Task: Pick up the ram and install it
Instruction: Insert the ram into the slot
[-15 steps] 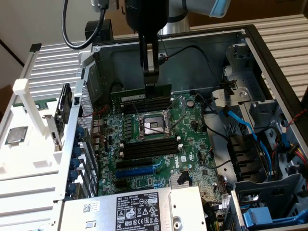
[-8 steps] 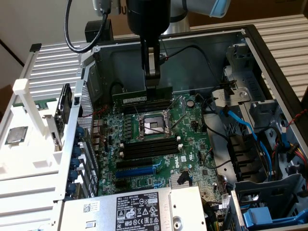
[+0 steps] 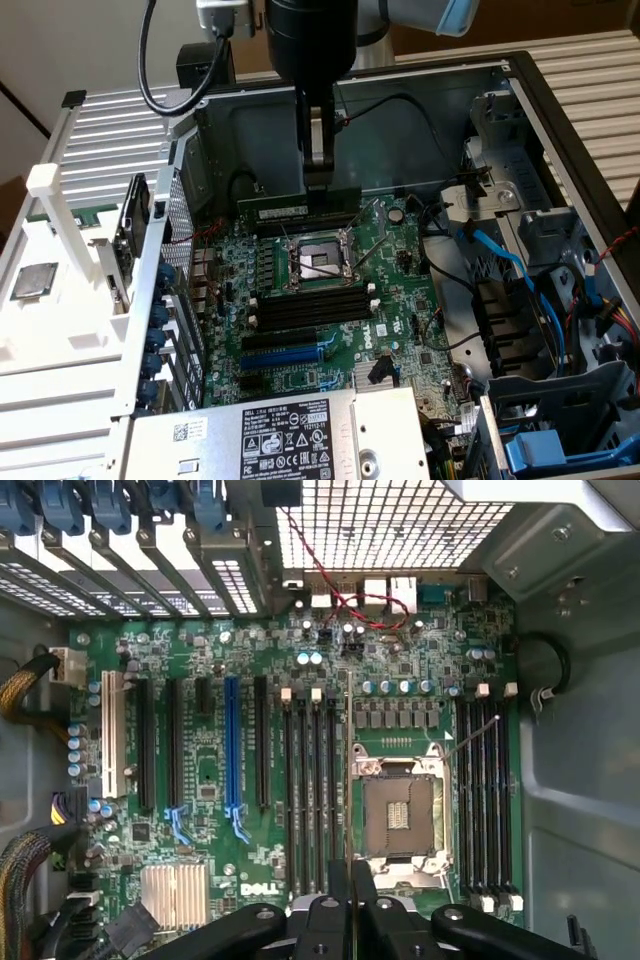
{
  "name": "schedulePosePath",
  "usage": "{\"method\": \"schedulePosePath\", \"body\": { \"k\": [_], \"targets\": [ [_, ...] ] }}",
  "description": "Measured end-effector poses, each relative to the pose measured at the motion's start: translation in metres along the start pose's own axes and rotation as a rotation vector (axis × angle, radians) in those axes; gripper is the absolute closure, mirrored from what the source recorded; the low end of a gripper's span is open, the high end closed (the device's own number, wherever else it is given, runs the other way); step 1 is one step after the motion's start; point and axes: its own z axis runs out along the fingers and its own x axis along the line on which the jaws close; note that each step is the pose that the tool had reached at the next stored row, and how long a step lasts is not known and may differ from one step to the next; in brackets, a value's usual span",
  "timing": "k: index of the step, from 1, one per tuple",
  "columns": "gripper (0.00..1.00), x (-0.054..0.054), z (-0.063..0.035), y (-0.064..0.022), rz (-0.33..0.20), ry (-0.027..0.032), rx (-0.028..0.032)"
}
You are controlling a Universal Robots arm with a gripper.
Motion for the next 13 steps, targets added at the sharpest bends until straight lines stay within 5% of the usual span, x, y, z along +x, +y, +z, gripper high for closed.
{"method": "schedulePosePath", "body": {
  "k": [6, 13],
  "targets": [
    [0.88, 0.0005, 0.0028, -0.0010, 0.006, 0.0038, 0.0007],
    [0.88, 0.0021, 0.0080, -0.0045, 0.006, 0.0189, 0.0013]
  ]
}}
